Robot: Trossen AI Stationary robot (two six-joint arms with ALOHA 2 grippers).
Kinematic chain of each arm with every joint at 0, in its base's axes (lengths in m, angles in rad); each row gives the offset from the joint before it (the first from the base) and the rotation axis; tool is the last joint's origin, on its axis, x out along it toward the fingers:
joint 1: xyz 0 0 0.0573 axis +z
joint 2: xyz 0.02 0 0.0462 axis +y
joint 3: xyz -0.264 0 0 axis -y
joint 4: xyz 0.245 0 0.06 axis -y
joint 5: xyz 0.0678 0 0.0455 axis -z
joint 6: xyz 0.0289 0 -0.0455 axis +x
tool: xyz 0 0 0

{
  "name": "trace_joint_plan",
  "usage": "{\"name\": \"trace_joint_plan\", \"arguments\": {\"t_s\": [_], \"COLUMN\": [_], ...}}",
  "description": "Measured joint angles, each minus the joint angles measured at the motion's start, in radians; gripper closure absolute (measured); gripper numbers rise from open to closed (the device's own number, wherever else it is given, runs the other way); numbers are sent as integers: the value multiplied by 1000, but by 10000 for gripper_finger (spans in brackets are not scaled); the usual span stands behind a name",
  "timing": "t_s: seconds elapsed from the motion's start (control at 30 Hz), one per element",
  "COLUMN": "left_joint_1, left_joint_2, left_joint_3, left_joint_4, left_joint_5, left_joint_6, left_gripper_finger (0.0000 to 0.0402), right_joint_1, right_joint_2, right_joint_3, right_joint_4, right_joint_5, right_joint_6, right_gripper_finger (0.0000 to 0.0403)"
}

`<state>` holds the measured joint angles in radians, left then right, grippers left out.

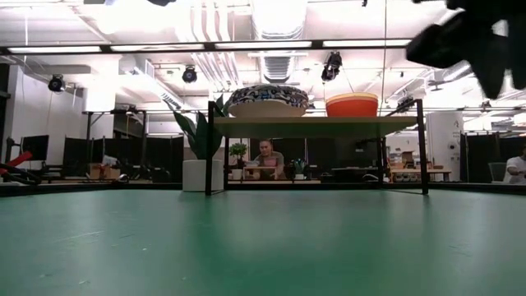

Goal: Place and stack bowls onto a shelf
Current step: Stack the green bowl on top of the yellow bowl on the shelf

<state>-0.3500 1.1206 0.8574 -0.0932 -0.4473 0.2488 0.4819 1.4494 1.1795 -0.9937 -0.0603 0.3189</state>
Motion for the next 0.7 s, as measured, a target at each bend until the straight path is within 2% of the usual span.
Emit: {"name": "trace_joint_plan", "arguments": {"t_s": [0.33, 0.53, 0.7], "left_joint_1": [0, 0, 0], "left_joint_2": [13, 13, 13], "left_joint_3": [-11, -11, -11], "left_joint_4": [-32, -27, -22], "left_joint_5": [1, 1, 1], "left_joint_6": [-28, -41, -52], "left_gripper_finger": [401, 402, 402], "right_joint_1": [154, 166, 166], "right_joint_2": [3, 3, 6], "right_joint_3": [-126, -184, -219], "right_joint_4": [54, 96, 153], "right_joint_5": [7, 11, 18], "right_joint_6": [187, 261, 249], "right_gripper_finger": [316, 316, 320]}}
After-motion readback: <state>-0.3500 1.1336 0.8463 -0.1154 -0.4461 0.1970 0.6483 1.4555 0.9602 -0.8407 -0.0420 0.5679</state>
